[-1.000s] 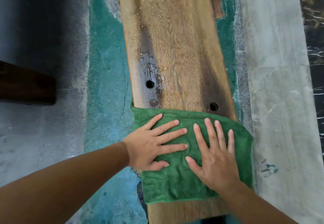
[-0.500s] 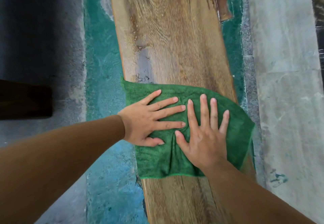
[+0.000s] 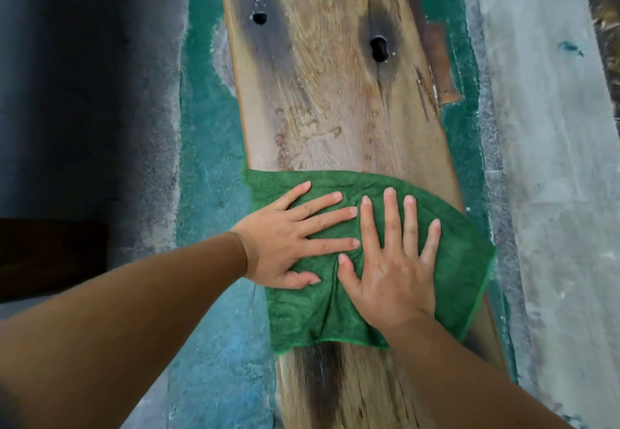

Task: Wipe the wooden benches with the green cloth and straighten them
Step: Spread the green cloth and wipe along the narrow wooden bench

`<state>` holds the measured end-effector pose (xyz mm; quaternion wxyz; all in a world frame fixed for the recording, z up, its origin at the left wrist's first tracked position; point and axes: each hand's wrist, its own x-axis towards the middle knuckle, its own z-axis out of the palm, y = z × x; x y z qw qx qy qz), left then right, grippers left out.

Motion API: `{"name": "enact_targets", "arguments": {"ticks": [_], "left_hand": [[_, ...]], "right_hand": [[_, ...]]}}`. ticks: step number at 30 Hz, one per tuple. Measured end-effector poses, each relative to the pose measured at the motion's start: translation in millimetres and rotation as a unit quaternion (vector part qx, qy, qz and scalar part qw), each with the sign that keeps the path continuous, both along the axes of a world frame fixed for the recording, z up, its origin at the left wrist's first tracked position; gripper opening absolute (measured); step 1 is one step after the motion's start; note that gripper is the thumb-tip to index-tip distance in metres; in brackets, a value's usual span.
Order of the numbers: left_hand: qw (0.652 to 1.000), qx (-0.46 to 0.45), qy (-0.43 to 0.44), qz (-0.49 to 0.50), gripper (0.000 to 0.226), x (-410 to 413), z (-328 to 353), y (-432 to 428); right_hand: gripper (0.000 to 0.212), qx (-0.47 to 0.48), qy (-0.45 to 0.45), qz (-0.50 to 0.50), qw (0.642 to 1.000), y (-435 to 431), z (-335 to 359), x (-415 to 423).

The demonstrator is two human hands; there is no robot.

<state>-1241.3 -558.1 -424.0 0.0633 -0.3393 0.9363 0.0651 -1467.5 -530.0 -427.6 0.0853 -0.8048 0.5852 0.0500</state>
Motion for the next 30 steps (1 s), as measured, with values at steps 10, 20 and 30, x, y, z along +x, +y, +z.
{"name": "enact_targets", "arguments": {"ticks": [10,20,30], "left_hand": [[0.999,0.007,-0.007,0.038,0.073,43.5,-1.5,-74.1],[1.0,0.0,-0.008,0.004,0.074,85.7,-1.3,-163.6],[1.0,-0.006,0.007,-0.028,0.072,127.6,-4.6,-244.2]], "right_hand": [[0.082,-0.011,-0.019,-0.009,1.0,-86.4,-0.1,54.6],[0.083,-0.011,-0.024,-0.042,0.999,-159.7,0.3,102.8],[0.079,-0.022,-0.006,-0.093,0.995,-226.0,-2.1,145.1]]}}
